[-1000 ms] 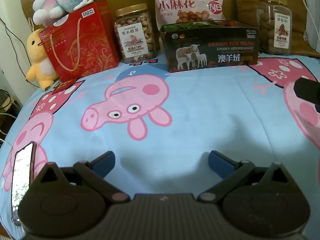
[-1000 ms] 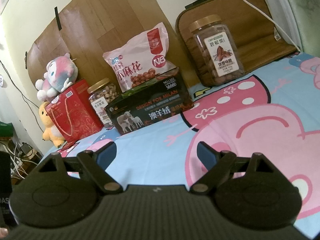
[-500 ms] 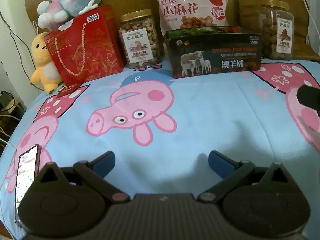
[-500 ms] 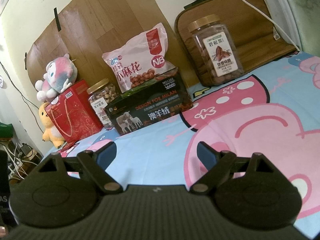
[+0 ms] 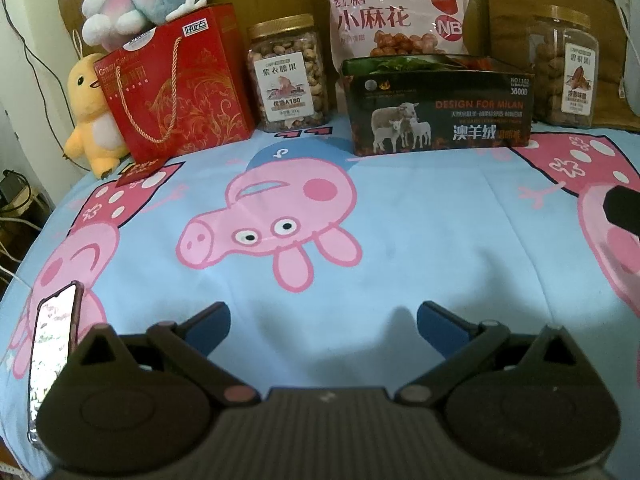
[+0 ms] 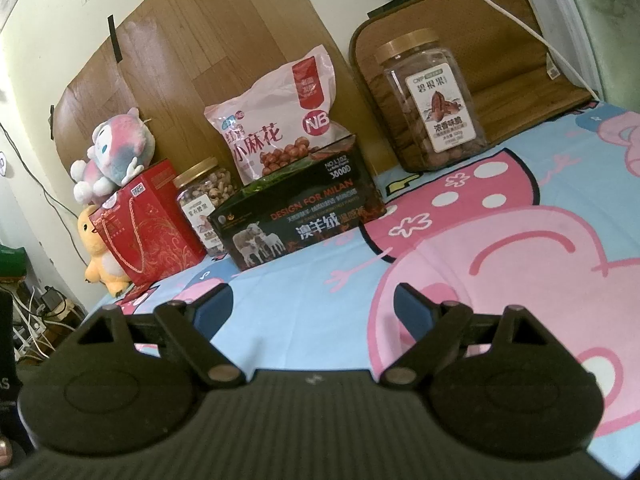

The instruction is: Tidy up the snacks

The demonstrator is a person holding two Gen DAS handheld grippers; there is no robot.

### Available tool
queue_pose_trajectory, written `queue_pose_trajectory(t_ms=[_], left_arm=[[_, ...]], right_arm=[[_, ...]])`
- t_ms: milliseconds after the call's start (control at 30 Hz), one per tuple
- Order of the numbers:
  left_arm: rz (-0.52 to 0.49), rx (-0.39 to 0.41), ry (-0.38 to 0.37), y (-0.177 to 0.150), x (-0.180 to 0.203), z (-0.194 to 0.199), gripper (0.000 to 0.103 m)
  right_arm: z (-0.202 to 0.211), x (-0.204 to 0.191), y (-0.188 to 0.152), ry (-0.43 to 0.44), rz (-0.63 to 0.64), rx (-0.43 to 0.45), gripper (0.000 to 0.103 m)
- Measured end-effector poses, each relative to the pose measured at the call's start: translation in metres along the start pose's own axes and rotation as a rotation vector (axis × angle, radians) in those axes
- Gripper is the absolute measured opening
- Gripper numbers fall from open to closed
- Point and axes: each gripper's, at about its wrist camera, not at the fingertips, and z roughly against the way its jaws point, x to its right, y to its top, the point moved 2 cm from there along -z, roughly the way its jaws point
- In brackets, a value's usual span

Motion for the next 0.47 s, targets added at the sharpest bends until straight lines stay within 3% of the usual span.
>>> queue_pose_trajectory(t_ms=[267,467], left_arm=[[-0.014,-0.004,0.004,0.0001,0.0027,-0.0004,0.103],[-0.026,-0.001,-0.051,0.0001,0.0067,0.0033,0.103]], right_arm=[[-0.0003,0.0000,-0.0001,0.001,0.000,0.000,0.089],[0.0017,0.0006,0.0000,-0.001,-0.001,0.004,0.089]])
